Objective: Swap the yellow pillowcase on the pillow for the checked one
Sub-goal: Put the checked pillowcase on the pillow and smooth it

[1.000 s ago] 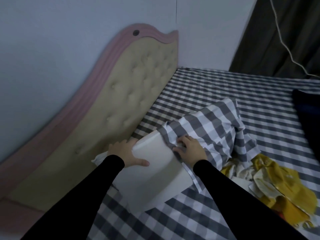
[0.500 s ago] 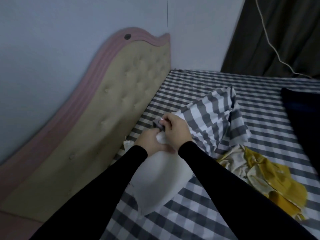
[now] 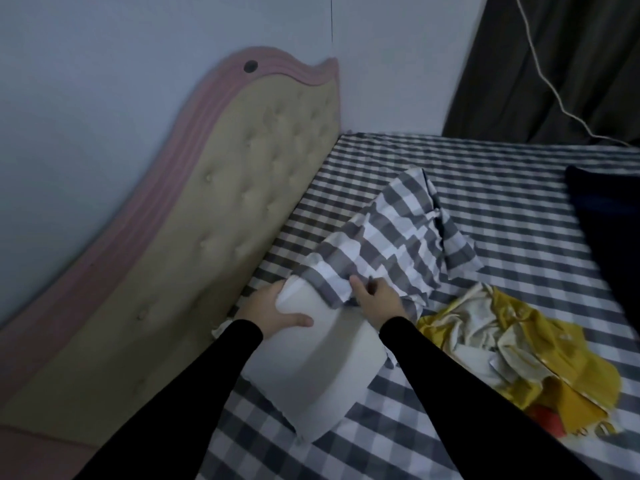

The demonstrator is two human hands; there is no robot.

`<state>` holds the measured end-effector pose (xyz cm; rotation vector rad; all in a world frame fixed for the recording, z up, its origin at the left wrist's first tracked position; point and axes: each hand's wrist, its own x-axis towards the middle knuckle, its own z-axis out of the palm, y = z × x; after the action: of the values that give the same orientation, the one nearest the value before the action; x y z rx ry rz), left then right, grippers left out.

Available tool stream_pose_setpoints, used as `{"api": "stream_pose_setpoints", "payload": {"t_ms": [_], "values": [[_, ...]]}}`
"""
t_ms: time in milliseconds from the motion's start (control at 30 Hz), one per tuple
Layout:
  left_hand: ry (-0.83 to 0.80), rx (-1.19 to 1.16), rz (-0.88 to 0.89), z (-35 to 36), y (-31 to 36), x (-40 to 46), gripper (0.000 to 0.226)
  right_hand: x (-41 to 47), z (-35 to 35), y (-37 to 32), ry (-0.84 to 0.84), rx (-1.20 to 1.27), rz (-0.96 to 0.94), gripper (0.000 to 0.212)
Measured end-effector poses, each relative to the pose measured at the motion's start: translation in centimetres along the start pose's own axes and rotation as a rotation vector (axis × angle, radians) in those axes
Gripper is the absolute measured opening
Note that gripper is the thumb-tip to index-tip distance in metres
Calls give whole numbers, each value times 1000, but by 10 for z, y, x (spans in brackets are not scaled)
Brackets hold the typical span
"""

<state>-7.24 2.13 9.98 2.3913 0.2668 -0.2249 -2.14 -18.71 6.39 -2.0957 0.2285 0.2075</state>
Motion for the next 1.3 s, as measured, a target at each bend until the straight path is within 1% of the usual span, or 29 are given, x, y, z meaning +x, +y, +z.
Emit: {"api": "stream_pose_setpoints", "payload": {"t_ms": [33,67,133,200,267,333,400,433,467,600,633,667,733,767,800,867,900,967,1067,1100,1200,1300], "values": [[-1,-4,10,2,2,0,91,5,3,-2,-52,-34,24,53],[-4,-5,22,4,4,0,89,10,3,-4,-64,-67,23,48],[-2,3,51,7,7,-2,86,16,2,-8,-43,-103,-1,34],[13,4,69,7,7,-2,83,16,-1,-12,-2,-69,-18,26],[26,6,77,7,9,-2,80,10,-8,-26,87,34,-56,25],[23,22,90,9,15,0,72,2,-18,-49,217,145,-126,26],[18,-11,102,13,27,2,57,-6,-25,-73,307,207,-231,24],[15,-40,98,15,34,4,48,-11,-25,-84,320,211,-280,22],[14,-72,89,17,43,4,43,-13,-23,-90,310,205,-309,21],[-2,-197,35,29,47,5,39,-6,-16,-91,213,177,-322,23],[-3,-213,26,31,41,5,43,1,-18,-87,158,156,-318,24],[-10,-208,21,32,34,5,50,7,-20,-79,65,103,-313,24],[-61,-116,-8,37,15,4,73,16,-21,-53,-162,-17,-279,26],[-75,-76,-43,39,3,4,80,17,-19,-35,-223,-33,-250,26],[-67,-59,-92,40,-8,3,82,15,-16,-16,-233,-9,-219,24],[-24,-85,-213,40,-31,4,84,11,-10,22,-169,100,-157,20],[-14,-108,-258,40,-41,4,84,7,-7,40,-132,117,-115,19],[-9,-144,-301,48,-57,6,80,2,-5,73,-94,49,-25,24],[35,-239,-342,73,-69,9,81,0,-2,114,-30,-4,111,28],[14,-253,-357,83,-71,10,82,0,-2,124,-12,-7,153,29],[-92,-190,-403,104,-78,13,81,6,-2,146,10,-47,210,30],[-73,-107,-446,107,-89,28,69,16,0,156,22,-60,243,31]]}}
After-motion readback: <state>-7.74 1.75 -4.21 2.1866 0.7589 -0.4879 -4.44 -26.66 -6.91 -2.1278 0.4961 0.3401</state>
